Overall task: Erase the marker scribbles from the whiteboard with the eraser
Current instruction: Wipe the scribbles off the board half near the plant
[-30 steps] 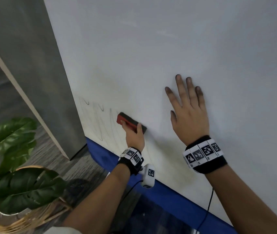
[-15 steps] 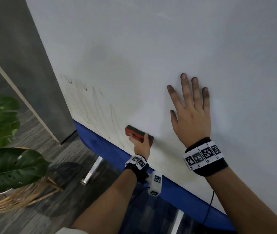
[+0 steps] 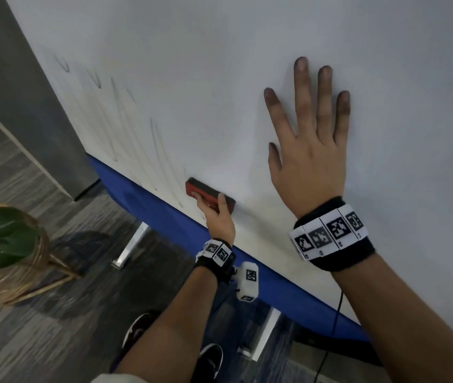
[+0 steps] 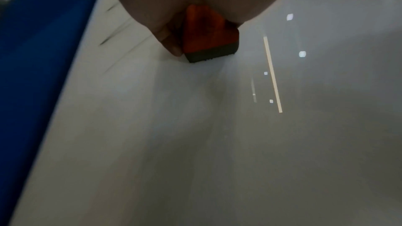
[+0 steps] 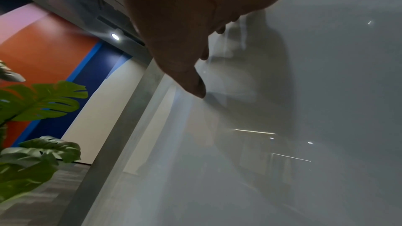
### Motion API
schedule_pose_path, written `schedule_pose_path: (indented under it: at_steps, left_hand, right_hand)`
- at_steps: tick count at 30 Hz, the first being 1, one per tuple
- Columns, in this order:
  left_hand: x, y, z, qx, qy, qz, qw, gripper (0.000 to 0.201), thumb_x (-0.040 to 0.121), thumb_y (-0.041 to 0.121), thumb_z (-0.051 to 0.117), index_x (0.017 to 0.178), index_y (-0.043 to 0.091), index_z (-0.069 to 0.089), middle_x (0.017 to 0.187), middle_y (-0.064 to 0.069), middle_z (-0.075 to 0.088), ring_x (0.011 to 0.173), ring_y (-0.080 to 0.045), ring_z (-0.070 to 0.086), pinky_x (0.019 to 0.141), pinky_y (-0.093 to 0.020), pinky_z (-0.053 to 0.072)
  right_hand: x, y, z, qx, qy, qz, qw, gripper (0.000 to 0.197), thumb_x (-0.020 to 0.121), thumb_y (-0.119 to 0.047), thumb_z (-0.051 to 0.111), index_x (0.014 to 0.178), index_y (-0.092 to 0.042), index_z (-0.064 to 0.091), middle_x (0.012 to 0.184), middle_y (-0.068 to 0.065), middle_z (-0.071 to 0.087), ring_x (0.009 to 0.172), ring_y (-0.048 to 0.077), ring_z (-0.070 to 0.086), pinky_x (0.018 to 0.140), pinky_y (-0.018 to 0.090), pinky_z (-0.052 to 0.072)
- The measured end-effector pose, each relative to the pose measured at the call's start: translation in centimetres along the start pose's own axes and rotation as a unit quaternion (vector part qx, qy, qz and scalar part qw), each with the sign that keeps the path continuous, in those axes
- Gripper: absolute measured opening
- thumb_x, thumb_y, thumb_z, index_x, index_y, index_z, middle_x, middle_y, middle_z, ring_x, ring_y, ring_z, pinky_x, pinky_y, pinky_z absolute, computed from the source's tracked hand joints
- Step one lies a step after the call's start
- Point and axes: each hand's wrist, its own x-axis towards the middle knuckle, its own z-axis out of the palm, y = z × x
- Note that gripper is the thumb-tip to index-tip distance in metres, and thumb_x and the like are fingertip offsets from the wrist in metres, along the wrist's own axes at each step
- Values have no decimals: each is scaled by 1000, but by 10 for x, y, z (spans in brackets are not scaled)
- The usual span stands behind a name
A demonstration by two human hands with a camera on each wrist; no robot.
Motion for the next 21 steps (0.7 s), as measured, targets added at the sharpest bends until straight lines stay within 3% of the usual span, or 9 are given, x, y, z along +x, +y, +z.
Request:
schedule_pose_path:
  at_steps: [4, 7, 8, 10, 11, 13, 16, 19, 21]
  left_hand:
    - [1, -71, 3, -39, 9, -148, 988, 71, 107, 29, 47, 162, 22, 1, 145, -4, 42, 126, -27, 51, 108, -41, 45]
    - [42, -123, 3, -69, 17, -206, 976, 73, 105, 32, 51, 161, 24, 6, 143, -3, 42, 127, -37, 52, 102, -60, 50]
    - [68, -144, 2, -63, 29, -226, 972, 78, 101, 41, 54, 161, 26, 7, 147, -5, 43, 129, -38, 51, 103, -60, 49]
    - [80, -116, -2, -9, 74, -225, 971, 98, 83, 67, 53, 161, 34, 3, 151, -4, 42, 133, -34, 49, 110, -56, 43]
    - [79, -94, -6, -3, 63, -202, 977, 97, 84, 68, 50, 160, 37, 0, 149, 0, 41, 133, -28, 48, 114, -51, 40]
    - [54, -31, -14, -25, 36, -114, 992, 77, 102, 48, 47, 160, 36, -2, 141, 4, 43, 125, -18, 47, 115, -38, 36]
    - [65, -32, -16, -31, 30, -43, 998, 72, 104, 48, 44, 160, 39, 0, 147, 2, 45, 122, -14, 46, 112, -31, 35]
    - [93, -95, -18, -32, 64, -162, 984, 103, 79, 79, 55, 159, 40, 4, 155, -1, 41, 132, -26, 49, 115, -49, 40]
    - [110, -142, -19, -49, 40, -237, 969, 97, 85, 69, 60, 159, 34, 8, 147, -3, 44, 129, -35, 52, 106, -59, 47]
  right_hand:
    - [-19, -2, 11, -17, -11, -13, 1000, 79, 93, -19, 63, 160, -25, 23, 168, 16, 14, 154, 41, 13, 125, 50, -2]
    - [-33, -3, 18, -22, -34, -15, 999, 78, 95, -22, 61, 161, -25, 20, 169, 15, 11, 154, 41, 10, 124, 47, -10]
    - [-36, -3, 19, -23, -40, -17, 999, 78, 96, -23, 61, 161, -25, 19, 169, 15, 10, 154, 41, 9, 123, 47, -11]
    - [-38, -4, 20, -23, -45, -18, 999, 77, 96, -24, 60, 161, -25, 19, 169, 15, 10, 154, 41, 10, 124, 48, -8]
    - [-39, -5, 21, -24, -45, -17, 999, 78, 95, -25, 61, 161, -25, 19, 169, 15, 11, 153, 42, 11, 124, 49, -5]
    - [-40, -8, 22, -25, -42, -10, 999, 80, 94, -23, 62, 161, -25, 19, 168, 15, 12, 153, 42, 11, 124, 51, -1]
    - [-41, -13, 25, -26, -40, -1, 999, 82, 92, -22, 63, 161, -25, 19, 168, 15, 12, 152, 40, 8, 124, 52, 0]
    - [-43, -16, 29, -17, -39, 4, 999, 82, 94, -25, 62, 162, -25, 17, 168, 14, 11, 152, 39, 6, 124, 51, -2]
    - [-46, -16, 32, -16, -37, 0, 999, 81, 96, -29, 60, 162, -25, 14, 169, 14, 10, 152, 39, 4, 124, 49, -7]
